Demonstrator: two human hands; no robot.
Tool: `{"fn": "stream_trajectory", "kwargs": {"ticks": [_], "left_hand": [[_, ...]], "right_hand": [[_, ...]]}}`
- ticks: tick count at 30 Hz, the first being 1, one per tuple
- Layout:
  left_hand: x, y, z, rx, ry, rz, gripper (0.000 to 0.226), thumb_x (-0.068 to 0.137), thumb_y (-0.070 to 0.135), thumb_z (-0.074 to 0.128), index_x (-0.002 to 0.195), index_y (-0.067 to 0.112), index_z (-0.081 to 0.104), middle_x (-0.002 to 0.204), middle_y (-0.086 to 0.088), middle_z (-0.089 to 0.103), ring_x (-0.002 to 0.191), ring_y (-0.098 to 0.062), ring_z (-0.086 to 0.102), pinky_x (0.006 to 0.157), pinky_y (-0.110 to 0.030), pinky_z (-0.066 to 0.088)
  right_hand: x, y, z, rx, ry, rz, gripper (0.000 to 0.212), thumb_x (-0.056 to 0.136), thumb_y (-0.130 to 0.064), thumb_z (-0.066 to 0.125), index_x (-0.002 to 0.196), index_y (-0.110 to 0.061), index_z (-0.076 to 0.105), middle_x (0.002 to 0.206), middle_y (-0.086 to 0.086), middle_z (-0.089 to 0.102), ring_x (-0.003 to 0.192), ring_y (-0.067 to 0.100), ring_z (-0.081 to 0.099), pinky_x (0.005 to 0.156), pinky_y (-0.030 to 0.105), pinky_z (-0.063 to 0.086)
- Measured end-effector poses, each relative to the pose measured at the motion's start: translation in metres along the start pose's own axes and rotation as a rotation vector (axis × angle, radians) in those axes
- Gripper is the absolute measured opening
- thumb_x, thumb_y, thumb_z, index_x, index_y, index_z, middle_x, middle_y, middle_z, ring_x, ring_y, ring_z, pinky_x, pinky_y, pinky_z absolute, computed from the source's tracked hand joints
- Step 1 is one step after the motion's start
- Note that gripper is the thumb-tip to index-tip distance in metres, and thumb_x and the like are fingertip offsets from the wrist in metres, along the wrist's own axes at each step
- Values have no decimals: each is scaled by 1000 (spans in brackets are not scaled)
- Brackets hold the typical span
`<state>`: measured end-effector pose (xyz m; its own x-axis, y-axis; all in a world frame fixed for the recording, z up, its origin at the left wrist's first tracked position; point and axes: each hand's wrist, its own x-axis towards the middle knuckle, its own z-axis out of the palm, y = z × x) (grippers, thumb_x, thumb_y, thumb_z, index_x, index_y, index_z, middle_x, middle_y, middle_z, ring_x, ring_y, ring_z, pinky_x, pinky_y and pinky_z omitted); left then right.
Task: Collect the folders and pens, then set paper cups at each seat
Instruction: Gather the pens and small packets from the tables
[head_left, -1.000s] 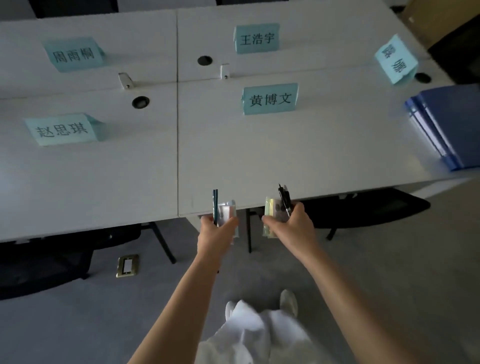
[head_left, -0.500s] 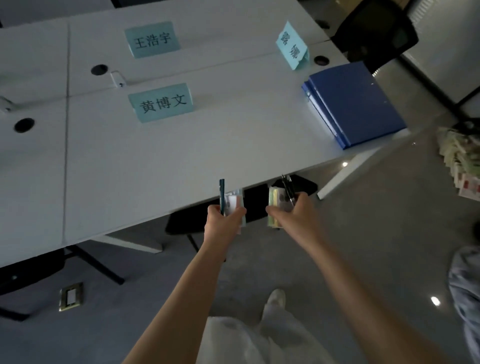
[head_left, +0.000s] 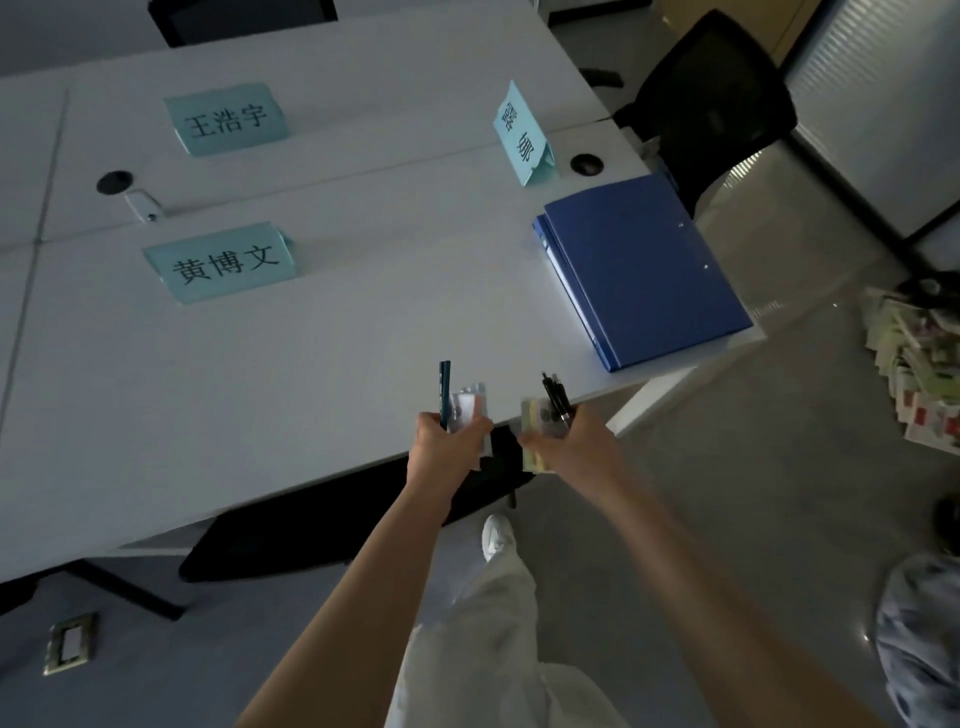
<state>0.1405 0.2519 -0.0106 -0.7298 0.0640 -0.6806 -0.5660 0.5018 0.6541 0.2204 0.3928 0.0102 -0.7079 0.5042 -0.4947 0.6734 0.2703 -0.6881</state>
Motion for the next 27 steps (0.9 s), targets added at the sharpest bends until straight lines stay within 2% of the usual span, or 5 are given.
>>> {"fn": "stream_trajectory", "kwargs": {"ticks": [5,9,14,20,27], "left_hand": [[50,34,31,71,-1,-48,57,76,47,65,116,11,47,97,-6,59,73,-19,59,55,-26,41],[83,61,50,164,34,-101,61,79,46,64,126,14,43,115,-10,55,87,-22,60,68,-32,48],[117,89,71,209,95,-174,56,83,49,62,126,18,43,122,-14,44,94,-30,53,86,-38,47],[147,109,99,273,144,-227,54,84,51,59,125,21,41,118,-13,43,88,-32,53,80,-37,45],[157,130,120,286,267,-360,55,84,55,60,122,21,41,110,-10,41,90,-33,55,76,-36,40]], "right_hand": [[71,-10,-23,-125,-39,64,66,74,-47,70,121,-11,40,111,5,54,89,17,55,54,22,37],[121,-26,-38,-222,-63,90,63,71,-47,68,116,-12,41,107,4,55,91,21,57,60,28,38],[177,-42,-45,-292,-113,105,64,71,-44,67,119,-12,40,109,7,54,89,22,57,55,27,39],[226,-55,-38,-355,-165,156,59,73,-40,61,120,-11,39,119,12,48,102,32,57,82,40,53],[259,-55,-33,-362,-209,150,55,82,-41,64,118,-9,39,119,15,49,97,31,60,65,32,48]]}}
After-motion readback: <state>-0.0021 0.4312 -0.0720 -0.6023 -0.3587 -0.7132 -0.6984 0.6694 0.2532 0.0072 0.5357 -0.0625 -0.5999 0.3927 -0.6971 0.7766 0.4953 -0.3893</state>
